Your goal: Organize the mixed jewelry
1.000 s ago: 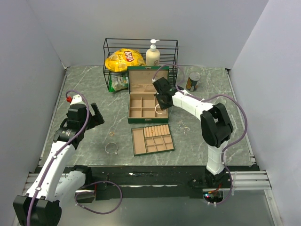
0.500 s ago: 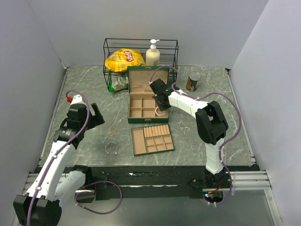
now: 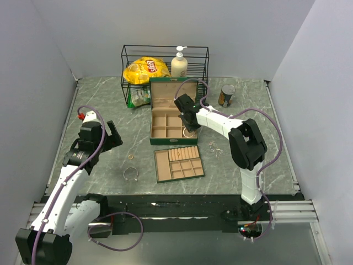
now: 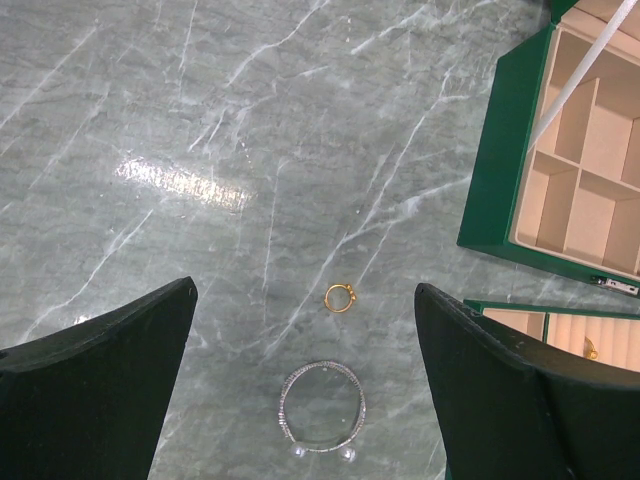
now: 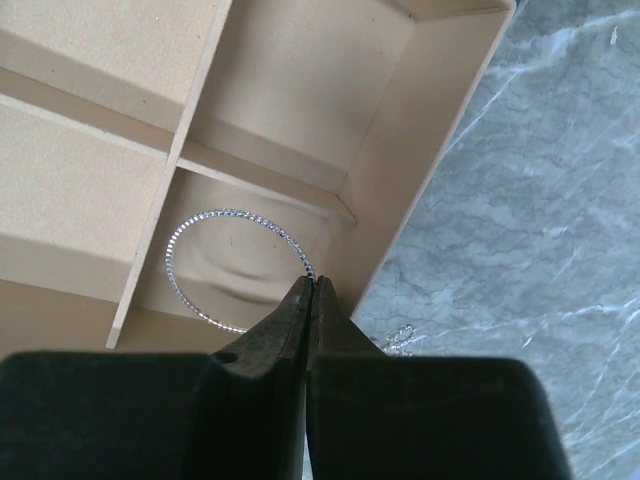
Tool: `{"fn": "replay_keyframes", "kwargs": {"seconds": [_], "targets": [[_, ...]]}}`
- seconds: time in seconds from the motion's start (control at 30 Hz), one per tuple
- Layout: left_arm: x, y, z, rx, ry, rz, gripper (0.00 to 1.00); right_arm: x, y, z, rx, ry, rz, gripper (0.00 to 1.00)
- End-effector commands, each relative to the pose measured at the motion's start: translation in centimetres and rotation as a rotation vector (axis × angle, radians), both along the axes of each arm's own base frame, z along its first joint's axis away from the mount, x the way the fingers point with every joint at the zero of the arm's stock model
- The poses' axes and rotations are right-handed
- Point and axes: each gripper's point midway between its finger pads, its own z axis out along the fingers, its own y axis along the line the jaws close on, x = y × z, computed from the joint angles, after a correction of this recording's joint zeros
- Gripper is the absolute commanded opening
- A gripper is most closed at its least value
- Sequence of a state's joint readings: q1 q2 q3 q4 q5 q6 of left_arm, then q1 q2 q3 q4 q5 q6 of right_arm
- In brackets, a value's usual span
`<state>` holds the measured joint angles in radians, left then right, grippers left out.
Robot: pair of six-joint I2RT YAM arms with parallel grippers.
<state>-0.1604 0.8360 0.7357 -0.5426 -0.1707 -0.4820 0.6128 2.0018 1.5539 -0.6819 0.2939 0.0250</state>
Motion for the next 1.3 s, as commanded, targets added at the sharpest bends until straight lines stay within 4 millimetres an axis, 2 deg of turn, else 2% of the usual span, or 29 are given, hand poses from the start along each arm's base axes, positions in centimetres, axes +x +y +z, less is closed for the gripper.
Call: {"fn": "replay_keyframes", "kwargs": {"seconds": [0.0,0.13,0.37,0.53,0.6,0.7,0.83,0.9,1.1,1.27], "targets": [[0.9,-0.2,2.1,-0.003,-0.054,-0.020,0.97,0.3,0.1,0.8,-0.015,-0.012,-0.006,0.01],[0.9,-0.3,2.0,-0.003,-0.054,-0.021,0.96,0.0,0.4,0.6,-0.001,0.005,0.005,0.03],[1.0,-0.3,2.0,-0.004,-0.052,-0.022,0.96,-0.1,0.6,1.0,0.012,0.018,0.011,0.13],[1.0,-0.3,1.9,-0.005,-0.049,-0.023,0.96,0.0,0.9,2.2,0.033,-0.004,0.014,0.25],[0.9,-0.3,1.9,-0.005,-0.051,-0.023,0.96,0.3,1.0,3.1,0.042,-0.022,0.009,0.30],[1.0,-0.4,1.9,-0.006,-0.051,-0.025,0.97,0.9,1.3,4.8,0.072,-0.071,-0.003,0.32],[1.0,-0.4,2.0,-0.005,-0.052,-0.026,0.96,1.2,1.9,8.1,0.148,-0.140,0.002,0.38],[1.0,-0.4,2.0,-0.006,-0.052,-0.025,0.96,1.1,2.1,9.0,0.168,-0.153,-0.001,0.40],[1.0,-0.2,1.9,-0.003,-0.047,-0.017,0.96,-0.3,2.7,11.4,0.271,-0.160,-0.004,0.42],[0.7,1.8,2.5,0.040,-0.042,0.098,0.96,-3.6,4.5,12.2,0.429,-0.130,-0.013,0.42]]}}
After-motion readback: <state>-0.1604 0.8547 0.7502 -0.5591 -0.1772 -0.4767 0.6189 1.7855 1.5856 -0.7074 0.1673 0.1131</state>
